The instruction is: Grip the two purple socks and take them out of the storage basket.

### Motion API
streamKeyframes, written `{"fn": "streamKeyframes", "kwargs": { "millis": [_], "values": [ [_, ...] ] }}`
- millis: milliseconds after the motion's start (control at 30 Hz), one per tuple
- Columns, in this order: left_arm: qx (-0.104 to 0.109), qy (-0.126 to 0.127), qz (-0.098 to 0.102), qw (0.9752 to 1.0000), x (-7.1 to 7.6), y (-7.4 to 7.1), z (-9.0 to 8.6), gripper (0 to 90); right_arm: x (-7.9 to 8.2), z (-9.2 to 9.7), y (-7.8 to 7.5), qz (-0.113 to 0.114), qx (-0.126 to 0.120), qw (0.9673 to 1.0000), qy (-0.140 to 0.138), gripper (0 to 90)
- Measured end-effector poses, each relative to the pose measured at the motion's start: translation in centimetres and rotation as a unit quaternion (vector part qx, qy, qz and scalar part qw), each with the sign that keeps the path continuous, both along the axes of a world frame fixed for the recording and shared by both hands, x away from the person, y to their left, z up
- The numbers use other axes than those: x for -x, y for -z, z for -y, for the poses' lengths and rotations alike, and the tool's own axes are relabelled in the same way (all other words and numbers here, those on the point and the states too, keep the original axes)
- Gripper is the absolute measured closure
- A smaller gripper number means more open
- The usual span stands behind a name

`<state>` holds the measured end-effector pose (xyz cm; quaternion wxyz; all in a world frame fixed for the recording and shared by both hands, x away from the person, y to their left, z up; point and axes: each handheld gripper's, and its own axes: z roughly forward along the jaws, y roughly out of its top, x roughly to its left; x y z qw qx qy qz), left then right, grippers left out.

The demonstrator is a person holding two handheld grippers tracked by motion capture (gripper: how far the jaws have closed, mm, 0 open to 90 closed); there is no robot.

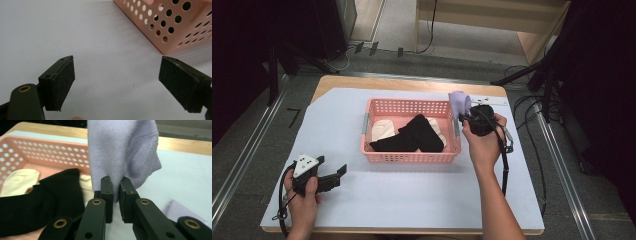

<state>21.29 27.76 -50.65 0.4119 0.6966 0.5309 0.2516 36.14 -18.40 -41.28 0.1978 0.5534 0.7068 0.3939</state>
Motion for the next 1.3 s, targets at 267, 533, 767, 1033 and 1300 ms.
{"fn": "streamKeyframes", "kwargs": {
  "millis": [267,533,767,1033,1300],
  "values": [
    [-0.001,0.001,0.000,1.0000,0.0,0.0,0.0,14.7,0.5,2.8,1.3,0.000,0.001,0.9994,0.033,83.4],
    [-0.002,0.001,0.001,1.0000,0.0,0.0,0.0,14.7,0.5,4.6,2.9,-0.015,0.013,0.9980,0.061,83.3],
    [-0.002,0.002,0.001,1.0000,0.0,0.0,0.0,14.7,0.4,5.7,4.3,-0.035,0.022,0.9955,0.085,82.6],
    [-0.002,0.002,0.001,1.0000,0.0,0.0,0.0,14.7,0.5,6.4,5.2,-0.044,0.024,0.9941,0.097,76.6],
    [-0.002,0.002,0.000,1.0000,0.0,0.0,0.0,14.6,1.3,6.7,5.2,-0.023,0.018,0.9948,0.097,63.7]
  ]
}}
